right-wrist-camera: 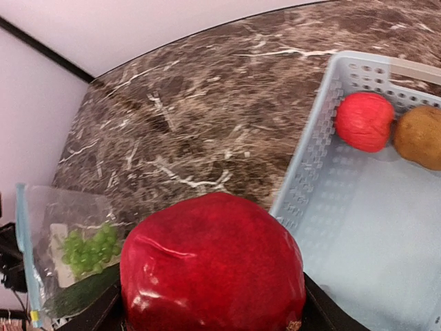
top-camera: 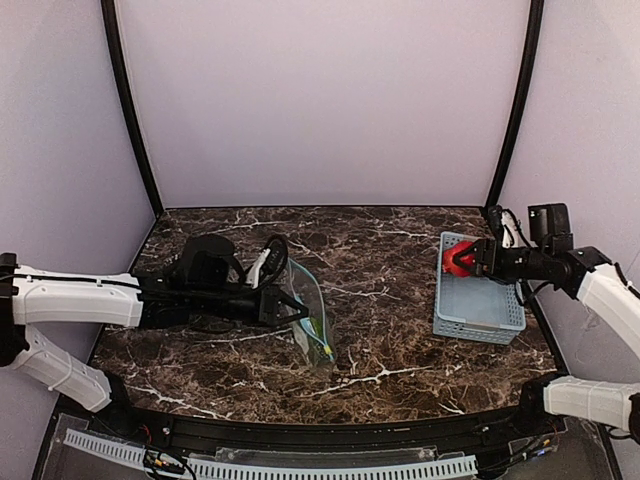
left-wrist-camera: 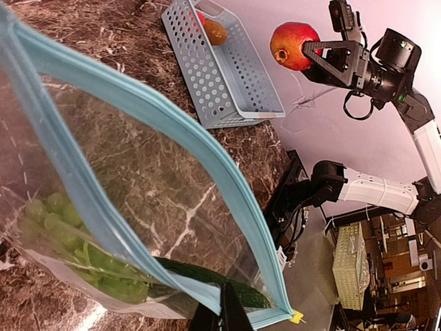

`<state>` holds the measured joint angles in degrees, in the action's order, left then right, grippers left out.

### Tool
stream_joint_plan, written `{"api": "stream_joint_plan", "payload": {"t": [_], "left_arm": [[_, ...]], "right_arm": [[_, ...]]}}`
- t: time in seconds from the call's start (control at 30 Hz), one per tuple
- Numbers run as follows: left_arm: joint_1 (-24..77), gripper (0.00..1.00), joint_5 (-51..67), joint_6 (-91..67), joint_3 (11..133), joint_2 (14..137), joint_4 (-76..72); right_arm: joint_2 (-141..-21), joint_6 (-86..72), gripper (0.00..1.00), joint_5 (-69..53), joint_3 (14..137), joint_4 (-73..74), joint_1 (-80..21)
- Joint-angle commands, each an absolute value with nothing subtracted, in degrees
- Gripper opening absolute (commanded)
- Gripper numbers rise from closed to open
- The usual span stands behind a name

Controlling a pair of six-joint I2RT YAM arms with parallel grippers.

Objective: Place the food in the zip-top bag and seal the zipper
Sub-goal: Place the fake fruit in the zipper food storage bag.

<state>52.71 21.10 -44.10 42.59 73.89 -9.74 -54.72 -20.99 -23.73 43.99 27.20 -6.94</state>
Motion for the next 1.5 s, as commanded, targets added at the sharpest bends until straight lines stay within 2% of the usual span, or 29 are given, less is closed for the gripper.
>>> {"api": "stream_joint_plan", "payload": {"t": [0.0, 0.23, 0.43, 0.63, 1.03, 1.33, 1.47], "left_arm": [[52.6, 0.01, 27.6, -41.3, 46.1, 76.9, -14.2], [52.5, 0.01, 26.4, -43.5, 46.2, 79.0, -16.1], [52.6, 0.01, 25.2, -45.4, 44.6, 78.9, -16.5], [52.5, 0.01, 24.3, -46.0, 44.4, 79.5, -16.4], [52.5, 0.01, 24.6, -46.9, 43.9, 80.2, -16.9], [52.6, 0.01, 24.0, -47.1, 43.6, 79.6, -17.0], [52.5, 0.01, 23.9, -47.2, 43.3, 79.3, -17.0]], "right_arm": [[-50.6, -26.4, 0.58, -28.7, 47.0, 25.9, -15.7], [-49.5, -33.8, 0.58, -28.9, 47.3, 16.2, -30.6], [-55.9, -35.3, 0.58, -25.0, 48.3, 9.2, -42.3], [-62.8, -35.8, 0.58, -20.7, 51.1, 4.5, -49.9], [-74.6, -35.5, 0.58, -15.2, 57.3, 0.4, -56.7], [-83.7, -38.8, 0.58, -18.7, 60.5, -5.0, -57.4], [-87.1, -38.9, 0.58, -17.4, 62.7, -1.6, -57.8]]}}
